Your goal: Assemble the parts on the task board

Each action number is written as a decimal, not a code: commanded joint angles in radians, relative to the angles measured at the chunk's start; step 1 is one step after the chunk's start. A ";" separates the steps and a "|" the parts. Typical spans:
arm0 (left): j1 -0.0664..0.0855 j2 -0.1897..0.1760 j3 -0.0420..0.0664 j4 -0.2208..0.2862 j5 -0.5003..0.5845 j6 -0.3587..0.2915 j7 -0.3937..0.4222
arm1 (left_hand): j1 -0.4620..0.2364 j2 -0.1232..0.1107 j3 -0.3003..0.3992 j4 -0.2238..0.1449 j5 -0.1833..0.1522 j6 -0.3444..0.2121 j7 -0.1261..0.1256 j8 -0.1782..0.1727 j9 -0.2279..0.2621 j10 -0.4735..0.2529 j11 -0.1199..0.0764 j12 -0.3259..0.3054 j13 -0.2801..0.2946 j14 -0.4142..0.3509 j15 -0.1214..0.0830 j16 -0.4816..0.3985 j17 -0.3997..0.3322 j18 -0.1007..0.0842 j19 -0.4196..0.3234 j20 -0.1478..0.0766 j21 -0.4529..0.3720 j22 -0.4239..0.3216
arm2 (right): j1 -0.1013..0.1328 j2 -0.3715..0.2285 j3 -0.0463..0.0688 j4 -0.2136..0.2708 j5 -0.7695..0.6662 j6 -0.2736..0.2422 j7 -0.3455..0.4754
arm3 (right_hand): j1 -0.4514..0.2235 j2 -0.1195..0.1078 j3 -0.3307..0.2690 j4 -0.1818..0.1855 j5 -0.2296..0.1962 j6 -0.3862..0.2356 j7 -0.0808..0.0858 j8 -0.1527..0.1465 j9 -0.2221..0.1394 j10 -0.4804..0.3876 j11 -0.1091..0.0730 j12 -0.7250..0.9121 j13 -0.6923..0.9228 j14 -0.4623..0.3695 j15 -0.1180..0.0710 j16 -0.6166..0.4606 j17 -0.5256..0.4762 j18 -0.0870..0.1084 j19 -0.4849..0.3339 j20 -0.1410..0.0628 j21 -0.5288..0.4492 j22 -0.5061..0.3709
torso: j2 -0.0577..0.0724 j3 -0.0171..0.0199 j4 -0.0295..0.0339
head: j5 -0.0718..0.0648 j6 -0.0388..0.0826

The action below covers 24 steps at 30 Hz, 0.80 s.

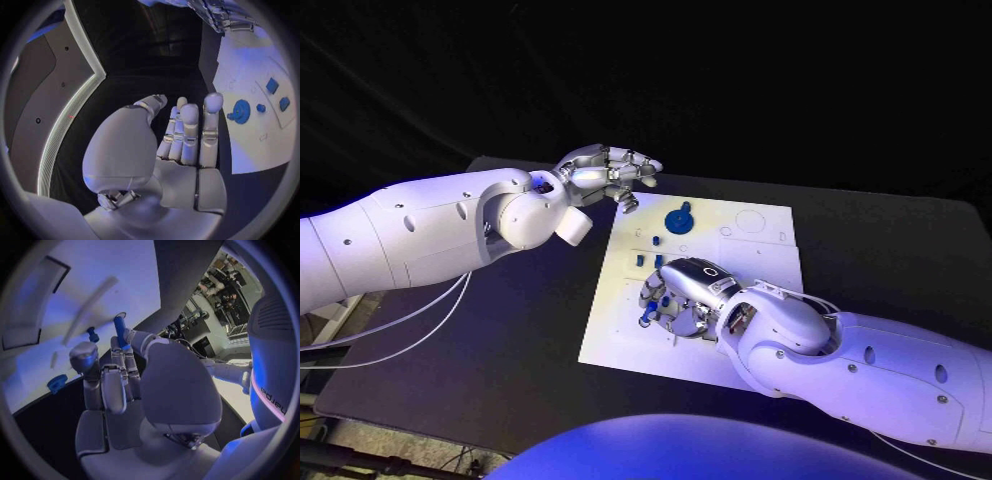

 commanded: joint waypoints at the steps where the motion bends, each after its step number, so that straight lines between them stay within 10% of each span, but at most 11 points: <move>1: 0.000 0.002 0.001 0.001 0.007 0.020 0.004 | -0.007 -0.001 0.000 0.005 -0.004 -0.005 0.000 0.004 0.001 -0.001 0.003 -0.005 -0.001 0.001 0.004 0.004 -0.001 0.014 0.006 0.004 -0.006 0.048 | -0.003 0.003 -0.002 0.001 -0.018 0.032 -0.003 | -0.002 0.008 0.000 -0.005 0.003 -0.007 0.001 0.004 0.001 0.044 -0.040 0.005 0.002 0.036 -0.004 0.005 0.000 -0.009 -0.003 -0.002 0.000 0.001 | 0.000 0.0004 -0.0007 | 0.002 -0.002; 24: 0.001 0.000 0.001 0.002 0.006 0.025 -0.003 | -0.009 -0.001 -0.001 0.005 -0.008 -0.008 0.000 0.007 0.003 -0.002 0.003 -0.005 -0.001 -0.001 0.004 0.003 -0.003 0.015 0.005 0.004 -0.010 0.047 | -0.014 0.014 -0.004 -0.008 -0.032 0.048 -0.003 | -0.005 0.008 0.004 -0.011 0.003 -0.007 0.001 0.005 0.003 0.045 -0.041 0.006 0.002 0.036 -0.004 0.006 0.000 -0.009 -0.003 -0.002 0.001 0.003 | 0.001 0.0002 -0.0001 | 0.004 -0.007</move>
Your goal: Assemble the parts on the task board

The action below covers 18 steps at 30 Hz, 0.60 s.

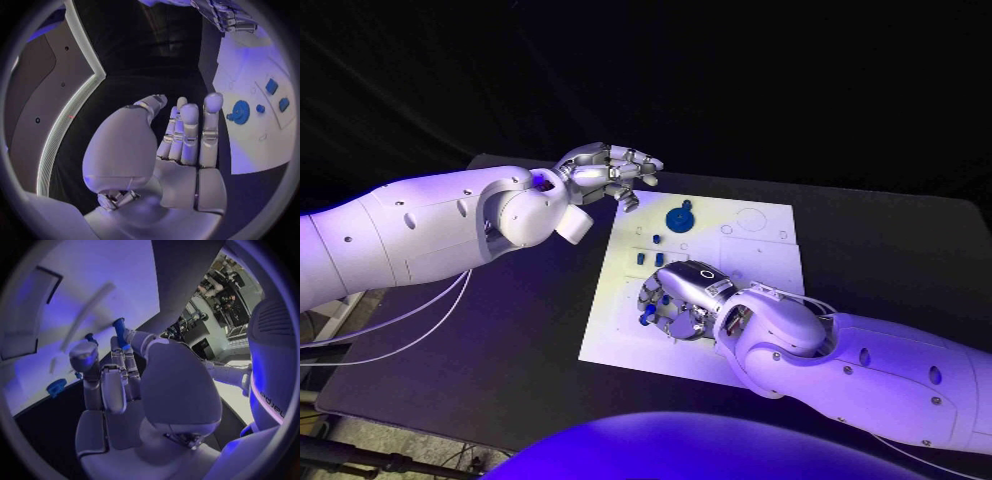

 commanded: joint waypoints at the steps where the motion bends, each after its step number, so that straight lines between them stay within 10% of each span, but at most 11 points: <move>1: 0.000 0.001 0.001 0.002 0.006 0.019 0.002 | -0.009 -0.001 -0.001 0.005 -0.004 -0.008 0.000 0.004 0.001 -0.002 0.003 -0.005 -0.001 -0.001 0.004 0.003 -0.001 0.015 0.005 0.004 -0.005 0.047 | -0.004 0.003 -0.001 0.001 -0.019 0.034 -0.002 | -0.004 0.006 -0.001 -0.007 0.007 -0.007 0.001 0.006 0.001 0.045 -0.040 0.002 0.002 0.036 -0.004 0.006 0.000 -0.009 -0.003 -0.002 0.001 0.001 | 0.000 -0.0001 0.0004 | 0.002 -0.003; 13: 0.000 0.000 0.001 0.002 0.005 0.019 0.000 | -0.009 -0.001 -0.001 0.005 -0.004 -0.008 0.000 0.004 0.001 -0.002 0.003 -0.005 -0.001 -0.001 0.004 0.003 -0.001 0.015 0.005 0.004 -0.005 0.047 | -0.007 0.003 -0.002 0.001 -0.030 0.034 -0.005 | -0.016 0.001 0.005 -0.016 0.004 -0.017 0.004 0.003 0.004 0.037 -0.038 0.000 0.001 0.035 -0.002 0.004 -0.005 -0.008 -0.007 -0.001 -0.005 -0.002 | -0.001 -0.0002 -0.0009 | 0.003 -0.005; 18: 0.000 0.000 0.001 0.002 0.005 0.019 -0.001 | -0.009 -0.001 -0.001 0.005 -0.004 -0.008 0.000 0.004 0.001 -0.002 0.003 -0.005 -0.001 -0.001 0.004 0.003 -0.001 0.015 0.005 0.004 -0.005 0.047 | -0.007 0.006 -0.003 -0.001 -0.030 0.042 0.008 | -0.097 -0.059 0.001 -0.029 0.033 -0.090 0.033 -0.038 -0.009 -0.080 -0.003 -0.001 -0.027 0.025 0.027 -0.008 -0.036 0.000 -0.035 0.023 -0.057 -0.032 | 0.000 -0.0003 -0.0004 | 0.003 -0.004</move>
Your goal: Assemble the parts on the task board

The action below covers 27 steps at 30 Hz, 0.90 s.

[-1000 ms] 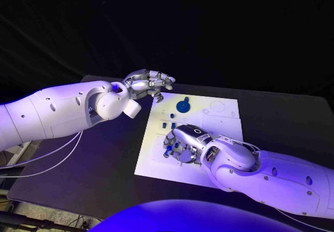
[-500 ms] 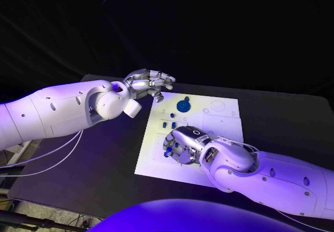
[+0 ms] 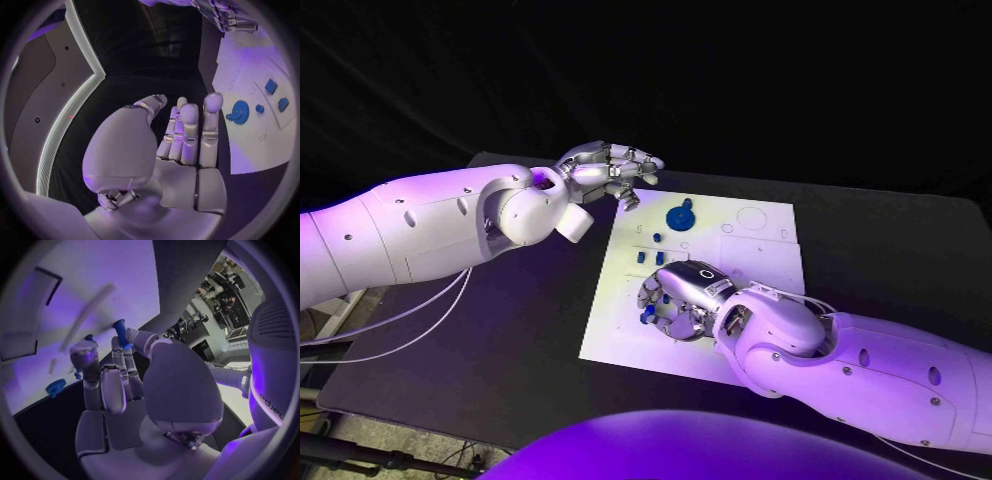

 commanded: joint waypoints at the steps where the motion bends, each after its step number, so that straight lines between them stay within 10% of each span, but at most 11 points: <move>1: 0.001 0.001 0.001 0.001 0.005 0.017 0.002 | -0.009 -0.001 -0.001 0.006 -0.004 -0.008 0.000 0.004 0.001 -0.002 0.003 -0.005 -0.001 -0.001 0.004 0.003 -0.001 0.015 0.005 0.004 -0.005 0.047 | -0.003 0.004 -0.003 0.001 -0.013 0.033 0.012 | -0.040 -0.024 -0.020 -0.003 0.008 -0.029 0.010 -0.017 -0.008 -0.057 0.018 -0.003 -0.021 0.021 0.013 -0.011 -0.018 0.002 -0.017 0.010 -0.030 -0.019 | 0.000 -0.0003 0.0001 | 0.000 0.000; 21: 0.001 -0.001 0.001 0.001 0.004 0.020 -0.001 | -0.009 -0.001 -0.001 0.006 -0.004 -0.008 0.000 0.004 0.001 -0.002 0.003 -0.005 -0.001 -0.001 0.004 0.003 -0.001 0.015 0.005 0.004 -0.005 0.047 | -0.003 -0.053 -0.004 0.034 0.002 -0.144 0.039 | -0.061 -0.008 -0.127 -0.026 0.013 -0.049 0.020 -0.028 -0.021 -0.150 0.029 0.028 -0.032 -0.010 0.023 -0.048 -0.105 0.024 -0.077 0.025 -0.152 -0.096 | -0.001 0.0003 0.0002 | -0.009 0.016; 27: 0.001 -0.004 0.001 0.000 0.004 0.019 -0.001 | -0.009 -0.001 -0.001 0.006 -0.004 -0.008 0.000 0.004 0.001 -0.002 0.003 -0.005 -0.001 -0.001 0.004 0.003 -0.001 0.015 0.005 0.004 -0.005 0.047 | 0.032 -0.161 0.003 0.093 0.231 -0.255 0.140 | -0.050 0.011 -0.125 -0.027 0.020 -0.045 0.019 -0.031 -0.028 -0.109 0.025 0.068 -0.024 -0.022 0.020 -0.065 -0.147 0.030 -0.092 0.024 -0.185 -0.116 | -0.003 -0.0013 -0.0007 | -0.060 0.044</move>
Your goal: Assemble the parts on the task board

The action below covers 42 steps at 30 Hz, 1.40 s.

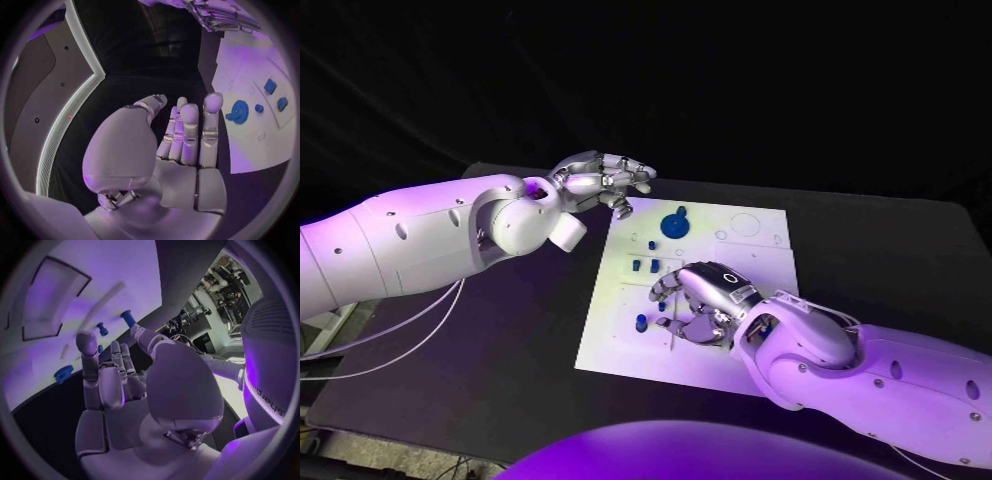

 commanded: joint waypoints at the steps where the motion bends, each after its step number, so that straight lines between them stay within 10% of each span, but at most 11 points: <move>1: 0.000 -0.001 0.001 0.000 0.004 0.015 0.003 | -0.011 -0.002 -0.001 0.006 -0.006 -0.013 0.000 0.009 0.003 -0.003 0.003 -0.004 -0.001 -0.002 0.004 0.003 -0.004 0.015 0.005 0.005 -0.007 0.047 | 0.029 -0.054 0.004 0.025 0.254 -0.126 0.106 | 0.003 0.020 0.017 -0.003 0.011 0.007 -0.001 -0.001 -0.003 0.045 -0.008 0.032 0.008 -0.014 -0.003 -0.019 -0.031 0.014 -0.018 -0.001 -0.028 -0.014 | -0.002 -0.0012 -0.0022 | -0.041 0.021; 11: 0.000 -0.010 -0.009 -0.002 -0.001 0.015 0.004 | -0.012 -0.004 -0.002 0.006 -0.007 -0.014 0.001 0.010 0.004 -0.003 0.003 -0.004 -0.001 -0.004 0.005 0.002 -0.006 0.016 0.004 0.005 -0.010 0.047 | 0.121 -0.301 0.003 0.092 0.685 -0.023 0.005 | -0.105 -0.008 -0.114 0.066 0.069 0.025 -0.065 0.032 0.055 0.228 -0.093 0.449 0.307 0.047 -0.074 0.052 0.124 -0.024 0.106 -0.066 0.169 0.132 | -0.016 -0.0040 -0.0115 | -0.118 0.035; 16: -0.003 -0.013 -0.015 0.001 -0.003 0.012 0.012 | -0.013 -0.004 -0.002 0.006 -0.007 -0.015 0.001 0.011 0.004 -0.004 0.003 -0.004 -0.001 -0.004 0.005 0.003 -0.005 0.015 0.004 0.005 -0.010 0.047 | 0.117 -0.411 -0.006 0.133 0.628 0.048 -0.073 | -0.120 0.009 -0.229 0.155 0.091 0.013 -0.073 0.055 0.136 0.237 -0.096 0.967 0.871 0.067 -0.077 0.102 0.244 -0.034 0.130 -0.071 0.223 0.181 | -0.021 -0.0061 -0.0187 | -0.139 0.029; 21: -0.007 -0.014 -0.019 0.004 -0.007 0.010 0.016 | -0.010 -0.006 -0.001 0.003 -0.006 -0.016 0.000 0.013 0.005 -0.003 0.003 -0.004 0.000 -0.004 0.004 0.003 -0.006 0.016 0.004 0.005 -0.011 0.047 | 0.093 -0.460 -0.019 0.161 0.467 0.076 -0.132 | -0.084 0.023 -0.316 0.208 0.116 0.016 -0.075 0.057 0.169 0.301 -0.098 1.144 1.083 0.082 -0.077 0.134 0.339 -0.038 0.138 -0.070 0.241 0.200 | -0.027 -0.0100 -0.0233 | -0.152 0.021; 42: -0.017 -0.023 -0.021 0.021 -0.013 0.016 0.015 | -0.011 -0.006 -0.001 0.004 -0.003 -0.018 0.000 0.017 0.006 -0.003 0.003 -0.004 0.000 -0.005 0.004 0.002 -0.008 0.016 0.004 0.005 -0.012 0.047 | 0.014 -0.424 -0.025 0.171 0.214 0.033 -0.309 | -0.122 0.072 -0.507 0.254 0.137 0.088 -0.099 0.083 0.229 0.361 -0.119 1.241 1.219 0.096 -0.093 0.157 0.425 -0.056 0.181 -0.083 0.329 0.270 | -0.029 -0.0122 -0.0199 | -0.137 0.003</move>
